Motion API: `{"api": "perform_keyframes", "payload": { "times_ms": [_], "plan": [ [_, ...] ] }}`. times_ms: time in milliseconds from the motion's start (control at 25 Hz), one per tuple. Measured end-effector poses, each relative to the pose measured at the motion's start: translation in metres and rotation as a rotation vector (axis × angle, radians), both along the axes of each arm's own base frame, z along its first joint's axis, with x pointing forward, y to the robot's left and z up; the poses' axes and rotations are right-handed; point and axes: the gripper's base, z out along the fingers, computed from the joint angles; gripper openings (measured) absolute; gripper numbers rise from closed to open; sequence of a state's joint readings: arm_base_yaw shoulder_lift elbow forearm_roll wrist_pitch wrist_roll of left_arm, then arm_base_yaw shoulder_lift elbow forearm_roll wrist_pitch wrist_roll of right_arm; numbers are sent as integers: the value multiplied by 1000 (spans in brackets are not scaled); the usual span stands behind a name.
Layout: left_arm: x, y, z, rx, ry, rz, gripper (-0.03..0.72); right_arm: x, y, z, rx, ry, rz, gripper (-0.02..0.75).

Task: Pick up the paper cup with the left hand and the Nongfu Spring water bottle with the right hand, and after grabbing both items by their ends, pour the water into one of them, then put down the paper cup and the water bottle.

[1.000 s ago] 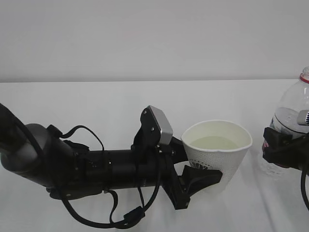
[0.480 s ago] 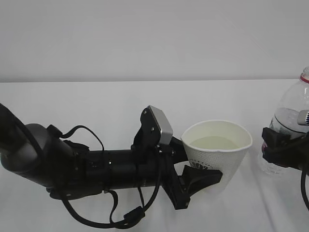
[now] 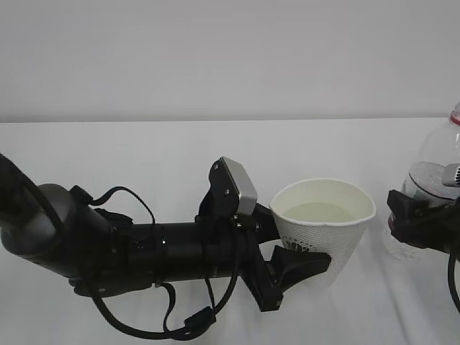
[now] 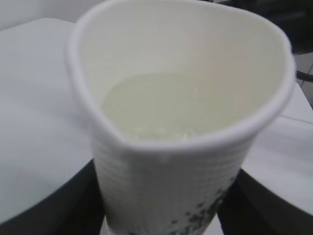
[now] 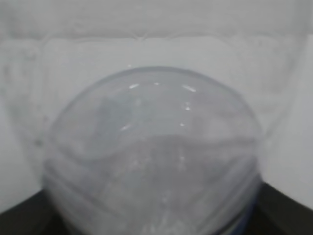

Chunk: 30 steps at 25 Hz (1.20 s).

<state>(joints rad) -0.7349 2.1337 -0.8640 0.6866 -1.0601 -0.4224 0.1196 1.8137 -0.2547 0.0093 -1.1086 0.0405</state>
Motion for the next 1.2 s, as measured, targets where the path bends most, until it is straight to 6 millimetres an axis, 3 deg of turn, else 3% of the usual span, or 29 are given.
{"api": "perform_keyframes", "payload": {
  "times_ms": [280,880,1200],
  "plan": [
    [0,0,0,0,0,0,474,1,0,0,0,-2,2,581],
    [0,0,0,0,0,0,474,0,3,1,-3,-5,33,589],
    [0,0,0,0,0,0,474,-23,0,-6,19,35,23,589]
  ]
}}
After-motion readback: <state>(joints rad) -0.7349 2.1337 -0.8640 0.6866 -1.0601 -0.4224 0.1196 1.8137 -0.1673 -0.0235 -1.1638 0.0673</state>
